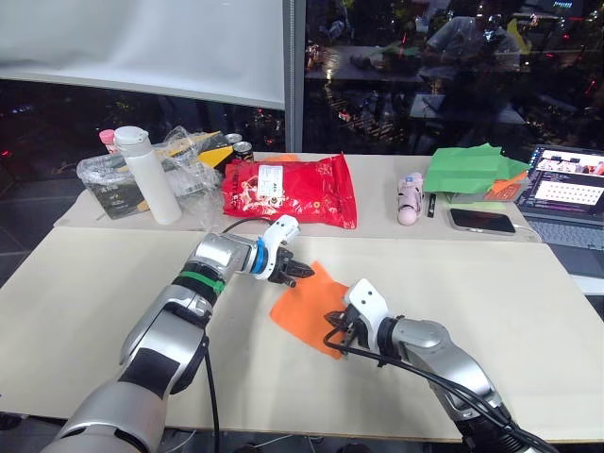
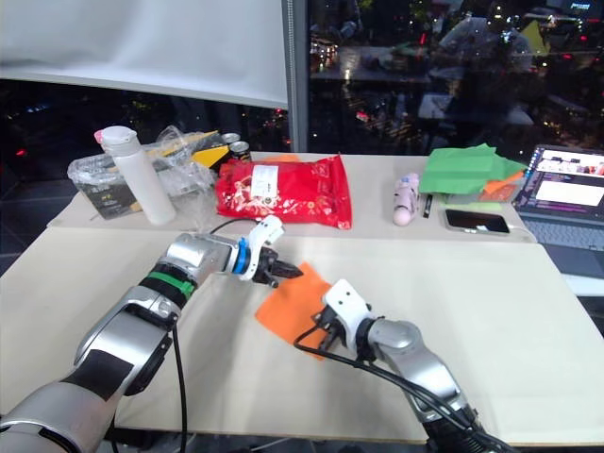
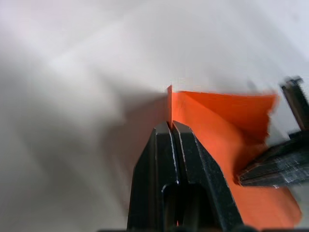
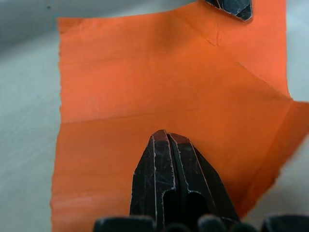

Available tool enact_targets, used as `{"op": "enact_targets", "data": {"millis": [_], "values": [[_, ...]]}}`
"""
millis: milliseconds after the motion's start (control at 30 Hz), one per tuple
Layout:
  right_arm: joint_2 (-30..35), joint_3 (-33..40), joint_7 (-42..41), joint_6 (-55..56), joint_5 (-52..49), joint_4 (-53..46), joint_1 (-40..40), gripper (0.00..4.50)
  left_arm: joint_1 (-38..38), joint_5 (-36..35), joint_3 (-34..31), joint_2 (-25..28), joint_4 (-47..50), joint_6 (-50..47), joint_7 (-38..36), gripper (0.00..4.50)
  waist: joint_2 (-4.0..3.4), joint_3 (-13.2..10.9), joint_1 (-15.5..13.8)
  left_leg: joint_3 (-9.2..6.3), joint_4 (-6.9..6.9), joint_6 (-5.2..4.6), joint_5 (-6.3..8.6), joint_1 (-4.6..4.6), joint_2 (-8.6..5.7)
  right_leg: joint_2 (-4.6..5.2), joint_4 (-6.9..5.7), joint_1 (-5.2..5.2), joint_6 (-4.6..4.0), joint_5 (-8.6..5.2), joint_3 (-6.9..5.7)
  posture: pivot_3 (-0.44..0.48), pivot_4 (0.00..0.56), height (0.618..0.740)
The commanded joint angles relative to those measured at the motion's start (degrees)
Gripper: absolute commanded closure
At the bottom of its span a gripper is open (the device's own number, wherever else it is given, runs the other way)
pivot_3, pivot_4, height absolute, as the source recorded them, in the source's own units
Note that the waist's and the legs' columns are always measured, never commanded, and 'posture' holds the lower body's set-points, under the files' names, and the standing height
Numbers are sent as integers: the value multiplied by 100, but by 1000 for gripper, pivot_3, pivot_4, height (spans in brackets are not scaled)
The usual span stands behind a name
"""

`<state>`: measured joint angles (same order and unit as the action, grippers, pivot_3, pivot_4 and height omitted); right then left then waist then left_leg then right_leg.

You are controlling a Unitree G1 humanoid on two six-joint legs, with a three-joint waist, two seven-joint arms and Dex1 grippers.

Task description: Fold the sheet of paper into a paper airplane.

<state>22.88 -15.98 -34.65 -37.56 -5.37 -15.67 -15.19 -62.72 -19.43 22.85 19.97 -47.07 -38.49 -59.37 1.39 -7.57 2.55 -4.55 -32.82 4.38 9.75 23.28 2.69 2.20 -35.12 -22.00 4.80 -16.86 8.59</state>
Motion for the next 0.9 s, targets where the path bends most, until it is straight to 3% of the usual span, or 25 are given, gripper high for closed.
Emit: {"op": "enact_targets", "data": {"millis": [33, 267, 500, 700, 900], "values": [[-15, 95, 74, 30, -21, -58, 5, 4500, 84, 427, 59, 19, 294, 466, -337, 4486, -1, 1, -2, 0, 0, -1, -1, -1, 0, 0, 0, 1, 1, 1, 0, 0, 150, 719], [-245, 834, -351, -596, -1359, -964, -82, 4500, 69, 910, -190, -92, -3, 849, -248, 4486, -2, 0, -4, -1, 0, -14, -8, 4, 0, 0, -6, 3, 9, 5, 1, 0, 150, 719], [667, 1609, -120, -743, -1241, -777, -413, 4500, 84, 1258, -351, -194, -196, 1103, -301, 4486, -2, 0, -26, -2, -5, -20, -12, 4, -2, 0, -6, 7, 11, 8, 0, 0, 150, 719], [733, 1555, 272, -642, -918, -22, -518, 4500, 150, 1533, -338, -225, -173, 1184, -329, 4486, -6, 2, -1, -1, -2, -27, -15, 2, -2, 0, -13, 5, 11, 8, 1, 0, 150, 719], [400, 1155, 176, -632, -1030, -91, -354, 4500, 140, 1575, -470, -285, -171, 1126, -356, 4486, -8, 3, 4, -1, -4, -31, -17, -1, -2, -2, -30, 4, 11, 8, 1, 0, 150, 719]]}}
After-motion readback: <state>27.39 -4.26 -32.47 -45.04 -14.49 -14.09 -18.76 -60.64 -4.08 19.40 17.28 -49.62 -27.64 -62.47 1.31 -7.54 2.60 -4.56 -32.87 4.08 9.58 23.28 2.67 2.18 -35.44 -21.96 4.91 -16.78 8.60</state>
